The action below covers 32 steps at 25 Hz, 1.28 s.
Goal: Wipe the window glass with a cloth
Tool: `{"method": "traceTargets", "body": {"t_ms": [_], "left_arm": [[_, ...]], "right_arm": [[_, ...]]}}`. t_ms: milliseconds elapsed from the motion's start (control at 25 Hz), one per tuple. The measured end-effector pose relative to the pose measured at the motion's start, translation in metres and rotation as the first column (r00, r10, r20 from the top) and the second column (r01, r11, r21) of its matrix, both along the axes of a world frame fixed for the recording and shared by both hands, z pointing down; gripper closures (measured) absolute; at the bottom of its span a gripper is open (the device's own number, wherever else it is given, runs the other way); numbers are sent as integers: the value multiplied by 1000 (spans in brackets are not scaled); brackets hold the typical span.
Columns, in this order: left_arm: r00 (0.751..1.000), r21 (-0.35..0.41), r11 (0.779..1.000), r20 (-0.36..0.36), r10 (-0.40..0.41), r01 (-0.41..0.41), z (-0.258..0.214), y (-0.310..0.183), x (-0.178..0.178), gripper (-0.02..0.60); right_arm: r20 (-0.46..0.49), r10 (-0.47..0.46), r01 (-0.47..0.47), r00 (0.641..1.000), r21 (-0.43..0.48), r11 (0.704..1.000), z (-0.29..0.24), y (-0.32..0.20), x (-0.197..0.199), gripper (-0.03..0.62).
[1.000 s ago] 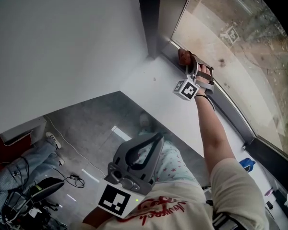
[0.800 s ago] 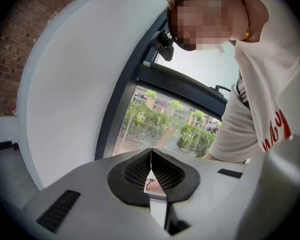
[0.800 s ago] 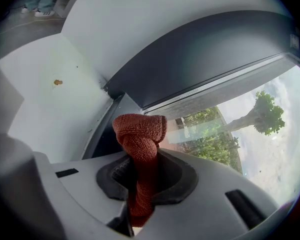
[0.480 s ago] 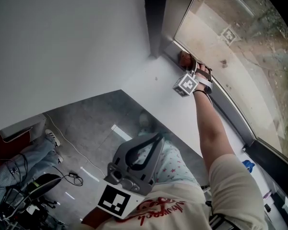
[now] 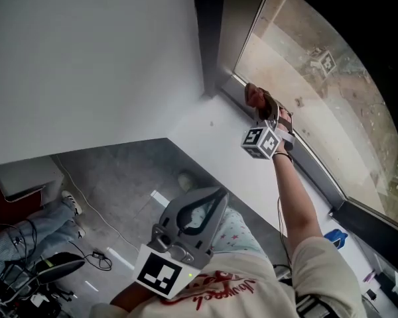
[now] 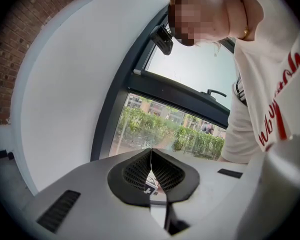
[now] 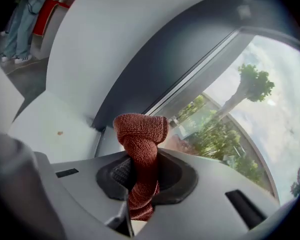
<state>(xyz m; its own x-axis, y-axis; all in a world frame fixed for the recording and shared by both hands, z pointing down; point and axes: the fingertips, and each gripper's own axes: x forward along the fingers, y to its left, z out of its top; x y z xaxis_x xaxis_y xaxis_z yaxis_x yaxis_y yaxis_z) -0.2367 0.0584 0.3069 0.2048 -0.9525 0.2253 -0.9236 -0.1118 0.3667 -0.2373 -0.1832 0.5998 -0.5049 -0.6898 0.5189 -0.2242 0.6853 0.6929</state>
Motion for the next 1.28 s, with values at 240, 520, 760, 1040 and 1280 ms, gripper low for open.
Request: {"method": "traceTargets", "body": {"t_ms": [240, 520, 760, 1040, 1280], "left_arm": [[998, 73, 996, 45, 50, -53, -30, -9, 4, 560], [999, 64, 997, 20, 44, -45, -22, 5, -2, 560], [1000, 53, 998, 7, 26, -26, -17, 3, -9, 560], [1000, 47, 999, 7, 15, -15, -17, 7, -15, 560], [1000, 45, 999, -5, 26, -26, -9, 0, -16, 560]], "right_arm": [[300, 15, -117, 954, 325, 938, -229, 3, 9, 522], [406, -57, -217, 912, 595, 774, -378, 0, -3, 522], [367, -51, -218, 929, 653, 726, -389, -23, -19, 522], [341, -87, -181, 936, 681, 710, -388, -20, -31, 522], [290, -103, -126, 952, 673, 729, -356, -21, -44, 522]]}}
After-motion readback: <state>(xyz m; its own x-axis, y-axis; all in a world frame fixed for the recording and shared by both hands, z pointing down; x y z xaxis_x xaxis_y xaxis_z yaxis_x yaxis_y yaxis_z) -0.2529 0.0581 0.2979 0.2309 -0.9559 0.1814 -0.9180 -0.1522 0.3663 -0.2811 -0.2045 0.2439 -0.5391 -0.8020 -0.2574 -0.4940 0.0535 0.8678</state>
